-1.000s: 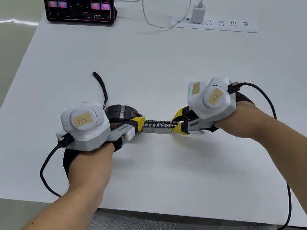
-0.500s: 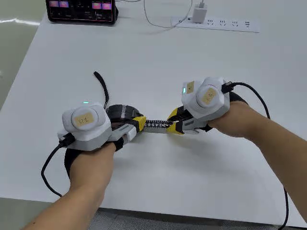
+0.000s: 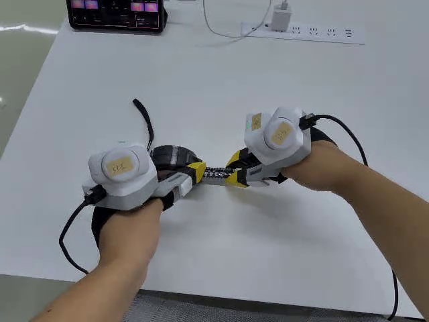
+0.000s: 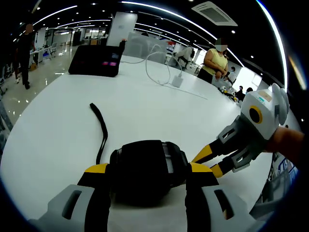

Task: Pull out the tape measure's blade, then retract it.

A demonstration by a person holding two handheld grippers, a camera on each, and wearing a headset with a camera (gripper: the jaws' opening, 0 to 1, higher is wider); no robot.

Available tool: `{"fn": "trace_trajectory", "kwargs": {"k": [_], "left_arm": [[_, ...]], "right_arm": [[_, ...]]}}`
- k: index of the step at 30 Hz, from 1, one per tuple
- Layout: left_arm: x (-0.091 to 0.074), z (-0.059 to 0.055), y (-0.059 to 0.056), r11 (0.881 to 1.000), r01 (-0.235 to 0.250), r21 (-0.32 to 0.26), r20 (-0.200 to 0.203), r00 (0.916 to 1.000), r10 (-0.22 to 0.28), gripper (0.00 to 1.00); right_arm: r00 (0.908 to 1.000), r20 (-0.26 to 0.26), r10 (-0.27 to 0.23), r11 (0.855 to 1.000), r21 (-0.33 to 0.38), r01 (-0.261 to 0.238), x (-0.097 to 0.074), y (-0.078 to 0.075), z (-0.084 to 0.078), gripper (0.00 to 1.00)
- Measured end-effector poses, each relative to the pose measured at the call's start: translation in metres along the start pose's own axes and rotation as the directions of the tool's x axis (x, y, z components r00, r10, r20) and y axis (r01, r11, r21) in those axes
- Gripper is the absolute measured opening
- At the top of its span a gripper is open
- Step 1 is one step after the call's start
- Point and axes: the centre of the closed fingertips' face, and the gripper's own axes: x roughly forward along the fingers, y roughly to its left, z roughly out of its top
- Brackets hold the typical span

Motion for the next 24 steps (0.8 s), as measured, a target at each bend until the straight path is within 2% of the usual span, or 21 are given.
{"fn": "trace_trajectory", "kwargs": {"k": [24], "left_arm": [[0.002, 0.000, 0.002, 1.000, 0.001, -0.001, 0.000, 1.0000, -0.001, 0.59]], "right_arm": [[0.9994, 0.033, -0.005, 1.000, -0.005, 0.006, 0.016, 0.001, 0.018, 0.10]]}}
